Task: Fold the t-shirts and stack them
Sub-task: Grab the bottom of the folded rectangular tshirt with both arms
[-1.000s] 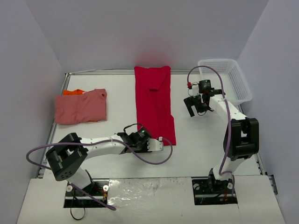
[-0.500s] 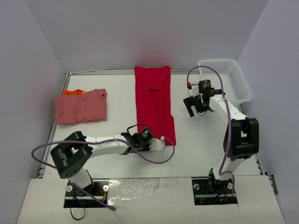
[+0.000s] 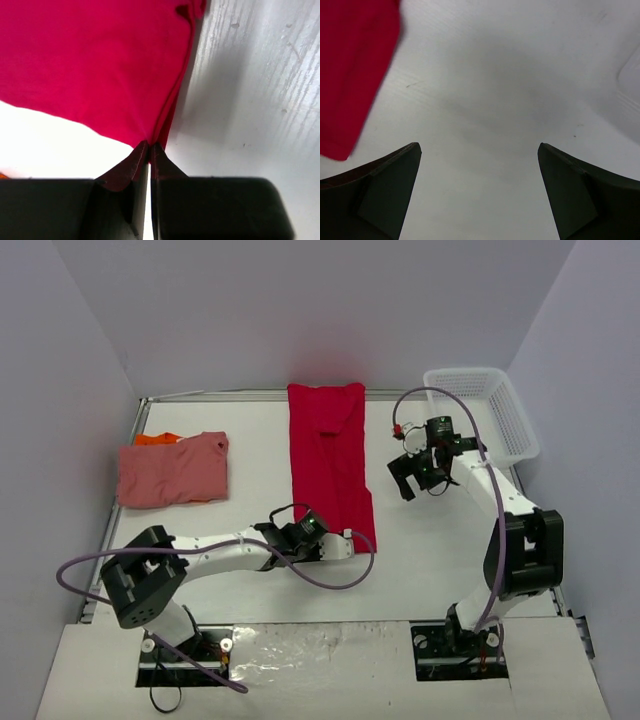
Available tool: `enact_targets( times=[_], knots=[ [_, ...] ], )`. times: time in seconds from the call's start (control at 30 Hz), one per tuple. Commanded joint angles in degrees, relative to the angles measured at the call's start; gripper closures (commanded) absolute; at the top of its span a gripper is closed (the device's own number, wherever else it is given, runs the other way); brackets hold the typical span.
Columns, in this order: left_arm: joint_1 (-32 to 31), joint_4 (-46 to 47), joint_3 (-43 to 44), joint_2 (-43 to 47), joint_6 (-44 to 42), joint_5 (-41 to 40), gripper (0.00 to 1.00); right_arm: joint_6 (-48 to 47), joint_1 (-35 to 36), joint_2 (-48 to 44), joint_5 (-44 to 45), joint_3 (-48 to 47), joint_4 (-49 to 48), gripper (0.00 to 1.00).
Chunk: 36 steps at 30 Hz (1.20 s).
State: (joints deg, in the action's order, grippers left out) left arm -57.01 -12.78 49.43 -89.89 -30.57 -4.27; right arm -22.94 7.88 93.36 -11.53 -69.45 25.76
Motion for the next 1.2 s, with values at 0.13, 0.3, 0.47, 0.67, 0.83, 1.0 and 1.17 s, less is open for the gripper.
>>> enact_targets(
  times=[0.13, 0.3, 0.47, 0.67, 0.83, 1.0, 1.17],
  knots=[
    [-0.2, -1.55, 3.3, 3.49, 0.95, 0.58, 0.97, -6.42, 10.13, -8.02, -8.51, 3.53, 11.5, 0.0],
    [-0.2, -1.11, 3.3, 2.09, 1.48, 0.58, 0.98, -8.96, 11.1, -2.59, -15.53, 2.75, 17.47, 0.08],
    [-0.2, -1.64, 3.57, 1.56, 1.74, 0.76, 0.98, -11.6, 11.63, 4.71, -16.24, -1.39, 23.97, 0.2],
    [0.32, -1.55, 3.13, 2.08, 1.91, 0.14, 0.97, -14.24, 12.68, 8.5, -20.28, -0.69, 26.62, 0.3],
    [0.76, -1.02, 3.04, 2.08, 2.09, 0.05, 0.98, -14.94, 14.09, 8.24, -22.3, -0.33, 27.24, 0.33],
    [1.47, -0.76, 3.04, 2.17, 2.62, 0.58, 0.97, -15.2, 15.5, 8.85, -24.94, -2.0, 27.24, 0.33],
    [2.26, -0.85, 2.95, 2.52, 3.06, 1.28, 0.98, -15.12, 16.46, 9.47, -26.0, -1.04, 24.09, 0.33]
  ],
)
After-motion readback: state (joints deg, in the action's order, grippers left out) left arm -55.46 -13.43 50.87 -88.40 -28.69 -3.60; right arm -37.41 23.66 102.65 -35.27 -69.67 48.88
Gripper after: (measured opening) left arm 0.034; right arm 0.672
